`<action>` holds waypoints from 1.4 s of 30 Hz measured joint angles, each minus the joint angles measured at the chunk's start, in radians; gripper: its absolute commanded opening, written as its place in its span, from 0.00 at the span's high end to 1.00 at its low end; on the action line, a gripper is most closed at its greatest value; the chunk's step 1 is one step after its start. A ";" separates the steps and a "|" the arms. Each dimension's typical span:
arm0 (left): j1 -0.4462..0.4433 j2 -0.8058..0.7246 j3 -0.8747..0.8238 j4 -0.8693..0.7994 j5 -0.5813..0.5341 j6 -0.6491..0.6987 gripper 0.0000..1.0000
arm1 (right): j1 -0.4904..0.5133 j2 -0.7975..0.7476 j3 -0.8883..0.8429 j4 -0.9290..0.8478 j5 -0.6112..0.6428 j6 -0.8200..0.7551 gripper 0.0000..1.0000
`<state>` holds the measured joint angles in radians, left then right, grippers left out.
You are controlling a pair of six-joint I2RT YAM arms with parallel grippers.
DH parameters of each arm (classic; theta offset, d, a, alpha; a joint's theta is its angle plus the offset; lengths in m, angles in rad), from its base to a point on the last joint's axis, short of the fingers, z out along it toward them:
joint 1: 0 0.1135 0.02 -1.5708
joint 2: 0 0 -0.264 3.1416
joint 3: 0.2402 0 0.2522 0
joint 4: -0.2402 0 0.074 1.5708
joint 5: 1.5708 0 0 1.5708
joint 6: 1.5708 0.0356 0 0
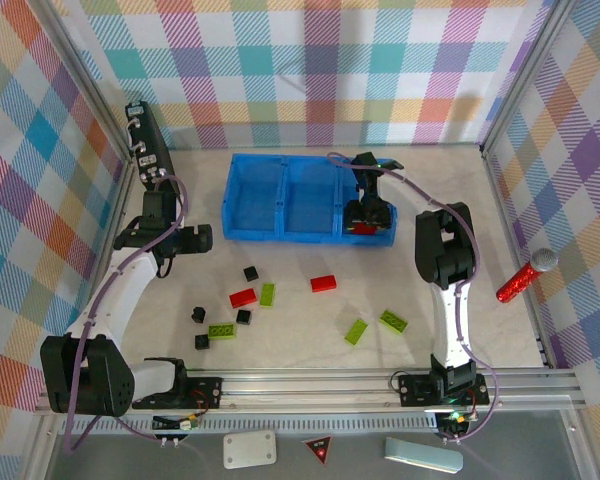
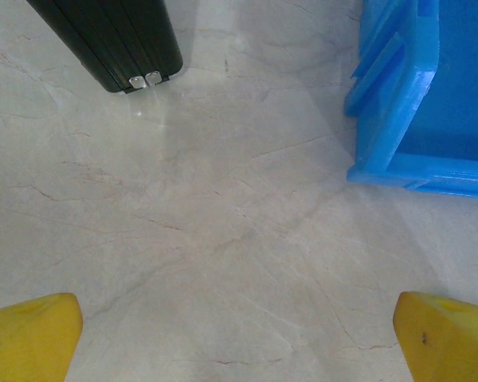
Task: Sort the legos into containers by color
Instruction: Place the lego in the container.
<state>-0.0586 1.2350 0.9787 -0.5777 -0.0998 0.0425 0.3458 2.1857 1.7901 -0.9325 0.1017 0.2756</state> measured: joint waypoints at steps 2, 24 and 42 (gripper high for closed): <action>0.000 0.000 0.000 0.000 0.000 0.000 0.00 | 0.000 0.000 0.000 0.000 -0.002 0.000 0.27; 0.000 0.000 0.000 0.000 0.007 0.000 0.00 | 0.000 -0.107 0.056 -0.072 -0.021 0.011 0.27; 0.000 0.101 0.071 -0.087 0.097 -0.031 0.02 | 0.063 -0.357 -0.141 -0.080 -0.053 0.076 0.29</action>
<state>-0.0589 1.3357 1.0500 -0.6651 -0.0025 0.0116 0.4091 1.8290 1.6493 -1.0126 0.0486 0.3515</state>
